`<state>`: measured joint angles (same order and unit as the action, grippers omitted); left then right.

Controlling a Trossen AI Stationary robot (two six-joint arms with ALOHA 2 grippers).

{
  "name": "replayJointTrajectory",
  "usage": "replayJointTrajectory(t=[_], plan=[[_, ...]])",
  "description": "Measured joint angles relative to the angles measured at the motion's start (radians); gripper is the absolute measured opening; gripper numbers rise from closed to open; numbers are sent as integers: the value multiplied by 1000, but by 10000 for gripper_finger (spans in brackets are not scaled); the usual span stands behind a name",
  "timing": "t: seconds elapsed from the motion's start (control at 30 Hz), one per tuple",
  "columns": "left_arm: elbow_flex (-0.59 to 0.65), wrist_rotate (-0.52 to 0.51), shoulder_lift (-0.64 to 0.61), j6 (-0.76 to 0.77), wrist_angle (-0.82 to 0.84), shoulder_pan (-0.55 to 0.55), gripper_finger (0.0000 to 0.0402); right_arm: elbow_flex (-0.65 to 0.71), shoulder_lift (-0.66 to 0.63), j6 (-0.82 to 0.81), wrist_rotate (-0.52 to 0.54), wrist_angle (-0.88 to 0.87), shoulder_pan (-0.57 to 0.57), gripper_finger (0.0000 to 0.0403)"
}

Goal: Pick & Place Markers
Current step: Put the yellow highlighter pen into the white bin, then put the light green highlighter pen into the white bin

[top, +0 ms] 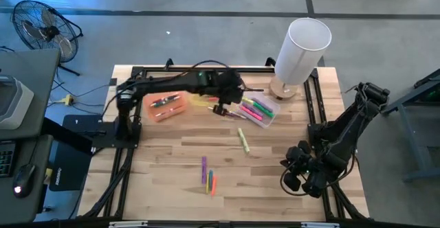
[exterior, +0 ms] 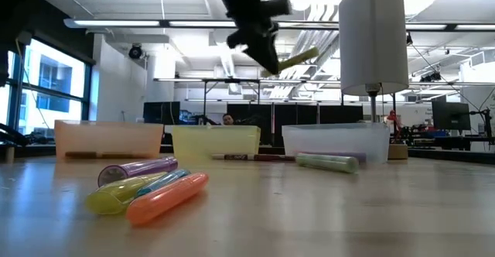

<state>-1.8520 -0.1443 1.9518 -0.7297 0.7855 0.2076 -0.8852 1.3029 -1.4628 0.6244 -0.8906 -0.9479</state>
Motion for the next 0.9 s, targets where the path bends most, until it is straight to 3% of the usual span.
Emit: replayJointTrajectory(t=[0.07, 0.33, 0.57, 0.8, 0.9], plan=[[-99, 11, 79, -56, -58, 17, 58, 0, 0, -8, -27, -7, -9, 0], [-358, 41, 312, -173, -14, 35, 71, 0, 6, -82, -91, -13, -49, 0], [-382, 51, 381, -182, -6, 8, 103, 0, 6, -111, -92, -28, -64, 0], [-386, -45, 375, -180, -47, -16, 107, 0, 6, -110, -90, -55, -63, 0], [-410, -72, 374, -114, -16, -26, 106, 0, 6, -108, -87, -59, -63, 0]])
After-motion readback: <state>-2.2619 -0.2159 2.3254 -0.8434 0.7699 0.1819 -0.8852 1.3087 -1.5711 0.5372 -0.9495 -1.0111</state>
